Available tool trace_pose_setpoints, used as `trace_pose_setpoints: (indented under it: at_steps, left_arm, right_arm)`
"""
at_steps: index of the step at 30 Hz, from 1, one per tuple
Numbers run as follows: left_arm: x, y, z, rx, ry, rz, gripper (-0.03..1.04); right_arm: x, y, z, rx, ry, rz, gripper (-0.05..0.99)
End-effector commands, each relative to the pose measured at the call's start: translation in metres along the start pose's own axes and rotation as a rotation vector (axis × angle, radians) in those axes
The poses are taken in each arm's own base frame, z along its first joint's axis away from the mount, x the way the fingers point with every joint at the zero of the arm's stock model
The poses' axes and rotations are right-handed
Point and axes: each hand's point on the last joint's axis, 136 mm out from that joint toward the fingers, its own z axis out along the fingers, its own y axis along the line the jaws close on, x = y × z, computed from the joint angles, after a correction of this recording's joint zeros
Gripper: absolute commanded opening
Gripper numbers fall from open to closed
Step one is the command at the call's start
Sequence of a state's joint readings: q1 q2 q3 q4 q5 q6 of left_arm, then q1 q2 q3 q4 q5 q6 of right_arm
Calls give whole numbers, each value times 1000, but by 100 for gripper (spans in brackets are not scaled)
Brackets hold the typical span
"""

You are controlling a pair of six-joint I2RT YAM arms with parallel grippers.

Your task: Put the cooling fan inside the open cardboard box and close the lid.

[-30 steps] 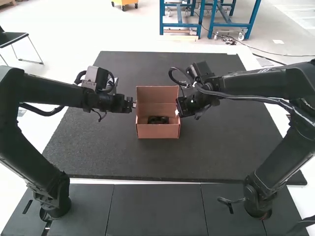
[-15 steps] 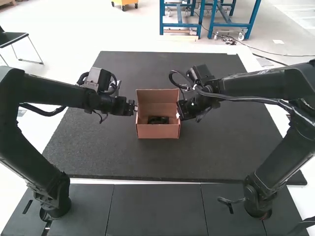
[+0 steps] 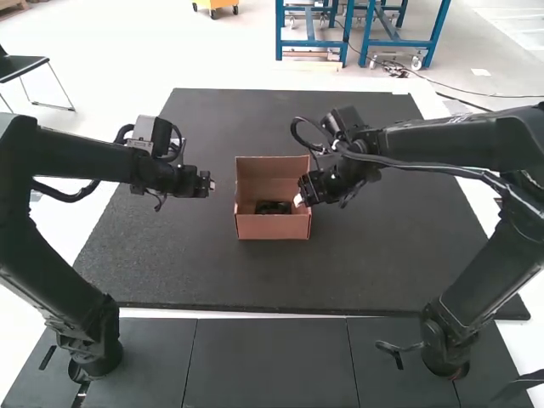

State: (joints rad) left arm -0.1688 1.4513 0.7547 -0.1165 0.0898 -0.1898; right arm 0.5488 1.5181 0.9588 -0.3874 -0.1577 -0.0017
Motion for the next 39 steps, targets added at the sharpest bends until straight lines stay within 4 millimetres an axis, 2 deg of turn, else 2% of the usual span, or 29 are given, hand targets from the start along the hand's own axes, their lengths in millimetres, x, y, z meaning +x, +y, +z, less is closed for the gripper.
trace_pose_setpoints:
  at_steps: [1, 7, 12, 27, 34, 39]
  left_arm:
    - [-34, 10, -20, -40, -99, 15, 96]
    - [-68, 5, -29, -38, -164, 24, 96]
    - [-89, -13, -32, -12, -196, 48, 96]
    - [-134, -80, -31, 100, -227, 100, 96]
    - [-140, -97, -31, 121, -204, 121, 96]
    - [-117, -110, -28, 147, -118, 148, 96]
  right_arm:
    - [-18, 10, -19, -12, -53, -45, 70]
    - [-36, 19, -60, -25, -173, -58, 70]
    - [-43, 23, -91, -28, -264, -52, 70]
    - [-30, 25, -151, -6, -314, -42, 70]
    - [-26, 23, -167, 15, -318, -39, 70]
    - [-32, 21, -175, 37, -337, -36, 70]
